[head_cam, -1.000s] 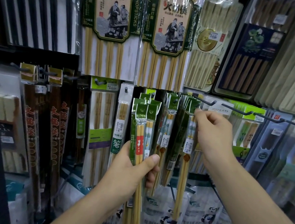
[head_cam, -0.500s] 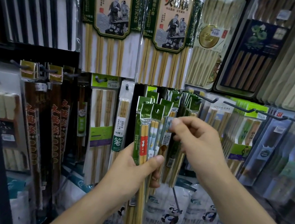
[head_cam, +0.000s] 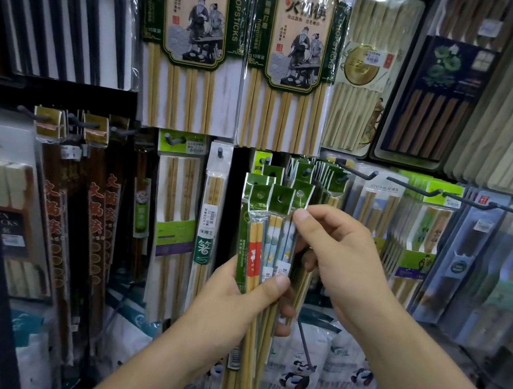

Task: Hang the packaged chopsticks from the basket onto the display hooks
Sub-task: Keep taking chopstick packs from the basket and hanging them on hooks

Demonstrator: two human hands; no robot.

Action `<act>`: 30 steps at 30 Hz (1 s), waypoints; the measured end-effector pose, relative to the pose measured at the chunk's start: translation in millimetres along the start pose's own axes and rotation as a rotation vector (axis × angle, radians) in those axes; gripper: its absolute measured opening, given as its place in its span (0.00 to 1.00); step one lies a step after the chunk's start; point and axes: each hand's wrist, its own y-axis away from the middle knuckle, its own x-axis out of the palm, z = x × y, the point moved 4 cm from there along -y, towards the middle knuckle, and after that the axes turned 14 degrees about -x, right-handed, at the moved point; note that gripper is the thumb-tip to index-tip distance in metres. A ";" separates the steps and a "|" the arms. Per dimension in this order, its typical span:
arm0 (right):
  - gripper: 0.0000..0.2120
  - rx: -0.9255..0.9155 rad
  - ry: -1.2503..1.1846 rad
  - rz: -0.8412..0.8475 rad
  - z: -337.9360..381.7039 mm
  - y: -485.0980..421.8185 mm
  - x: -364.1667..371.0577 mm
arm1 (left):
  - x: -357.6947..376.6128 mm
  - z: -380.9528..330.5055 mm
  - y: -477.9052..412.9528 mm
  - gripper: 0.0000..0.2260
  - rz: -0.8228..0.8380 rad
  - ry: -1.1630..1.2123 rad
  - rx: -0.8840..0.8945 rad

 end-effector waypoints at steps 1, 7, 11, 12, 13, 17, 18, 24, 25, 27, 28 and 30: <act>0.09 0.001 0.003 -0.022 0.5 -0.6 -1.2 | -0.3 0.1 -0.3 0.06 -0.004 0.006 -0.003; 0.14 -0.032 0.008 -0.275 3.8 -18.2 -26.3 | -14.1 0.8 -4.8 0.10 -0.112 0.044 -0.006; 0.20 -0.042 0.102 -0.368 -4.1 -30.6 -38.0 | -18.3 -0.6 -4.1 0.14 -0.149 -0.049 -0.001; 0.21 -0.055 0.117 -0.373 -6.1 -32.6 -38.9 | -18.0 -0.9 -3.8 0.13 -0.146 -0.061 0.004; 0.21 -0.066 0.120 -0.374 -8.0 -34.2 -39.4 | -17.2 -1.4 -3.6 0.12 -0.144 -0.074 0.009; 0.23 -0.094 0.120 -0.386 -12.1 -38.4 -40.3 | -14.5 -2.3 -3.0 0.11 -0.145 -0.123 0.017; 0.24 -0.097 0.121 -0.385 -12.4 -38.7 -40.0 | -14.2 -2.8 -2.6 0.11 -0.146 -0.124 0.018; 0.25 -0.105 0.136 -0.385 -12.7 -39.5 -39.4 | -13.1 -3.2 -1.7 0.10 -0.143 -0.121 0.005; 0.25 -0.103 0.138 -0.389 -13.3 -40.1 -39.0 | -12.8 -3.3 -1.4 0.11 -0.139 -0.117 0.005; 0.24 -0.100 0.149 -0.393 -15.8 -41.4 -38.8 | -11.7 -4.9 -0.2 0.15 -0.127 -0.108 0.011; 0.23 -0.095 0.158 -0.392 -17.7 -42.0 -39.1 | -11.5 -5.2 0.2 0.20 -0.118 -0.098 0.017; 0.22 -0.094 0.180 -0.378 -23.0 -42.6 -40.0 | -10.7 -5.6 0.6 0.28 -0.115 -0.078 0.022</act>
